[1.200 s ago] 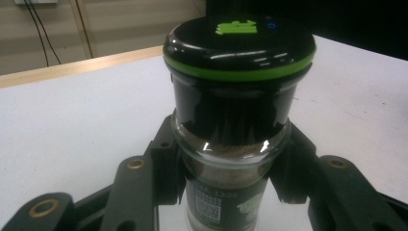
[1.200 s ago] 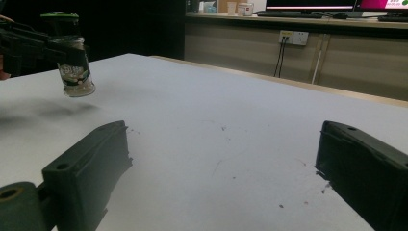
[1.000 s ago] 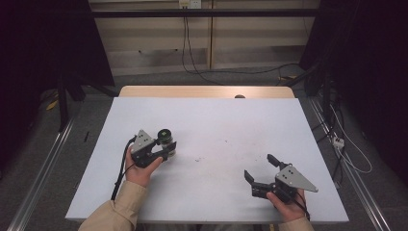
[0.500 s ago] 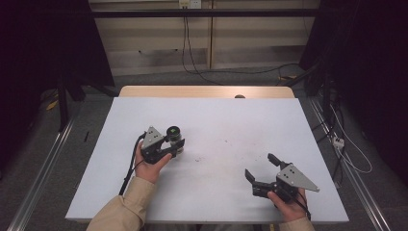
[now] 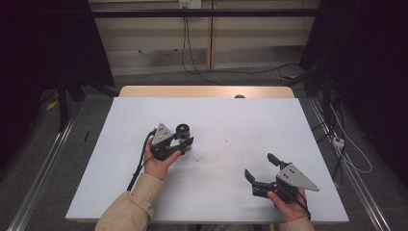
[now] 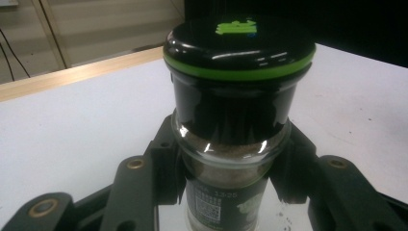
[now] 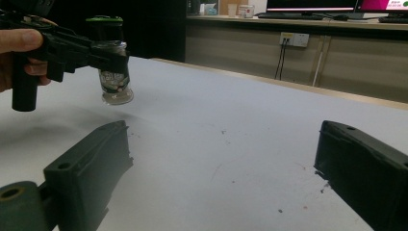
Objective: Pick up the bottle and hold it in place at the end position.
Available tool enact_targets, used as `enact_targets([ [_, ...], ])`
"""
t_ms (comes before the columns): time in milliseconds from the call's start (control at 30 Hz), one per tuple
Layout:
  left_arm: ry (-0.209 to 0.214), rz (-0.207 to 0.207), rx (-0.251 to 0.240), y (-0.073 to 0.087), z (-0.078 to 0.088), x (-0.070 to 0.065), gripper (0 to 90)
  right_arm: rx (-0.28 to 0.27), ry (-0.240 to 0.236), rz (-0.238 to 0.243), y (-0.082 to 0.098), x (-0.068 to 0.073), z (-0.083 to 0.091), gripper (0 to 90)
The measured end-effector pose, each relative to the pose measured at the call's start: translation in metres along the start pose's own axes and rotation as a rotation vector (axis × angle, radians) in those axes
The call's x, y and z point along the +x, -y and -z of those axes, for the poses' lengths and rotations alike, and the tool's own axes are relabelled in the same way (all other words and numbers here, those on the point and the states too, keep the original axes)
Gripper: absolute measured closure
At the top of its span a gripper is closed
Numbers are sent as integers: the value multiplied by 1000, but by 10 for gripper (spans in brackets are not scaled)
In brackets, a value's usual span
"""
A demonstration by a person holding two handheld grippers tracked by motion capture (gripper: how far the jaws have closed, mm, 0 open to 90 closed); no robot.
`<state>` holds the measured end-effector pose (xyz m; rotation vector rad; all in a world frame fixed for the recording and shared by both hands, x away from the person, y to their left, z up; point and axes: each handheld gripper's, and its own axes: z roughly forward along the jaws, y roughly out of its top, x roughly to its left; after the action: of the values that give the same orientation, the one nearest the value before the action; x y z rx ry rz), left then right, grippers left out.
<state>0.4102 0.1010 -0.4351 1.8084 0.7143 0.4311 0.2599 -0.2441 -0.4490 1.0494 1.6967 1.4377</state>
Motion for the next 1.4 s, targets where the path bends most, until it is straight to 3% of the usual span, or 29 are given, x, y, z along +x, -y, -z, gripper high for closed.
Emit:
enact_targets([
  [367,25,-3,1,-5,-14,-6,534,0,-6,-3,0,-1,0,44],
  [867,16,-8,-8,-8,-27,-11,534,0,-6,-12,0,-2,0,43],
  [1400,22,-44,-9,-16,-39,-15,534,2,-5,-9,0,-2,0,44],
])
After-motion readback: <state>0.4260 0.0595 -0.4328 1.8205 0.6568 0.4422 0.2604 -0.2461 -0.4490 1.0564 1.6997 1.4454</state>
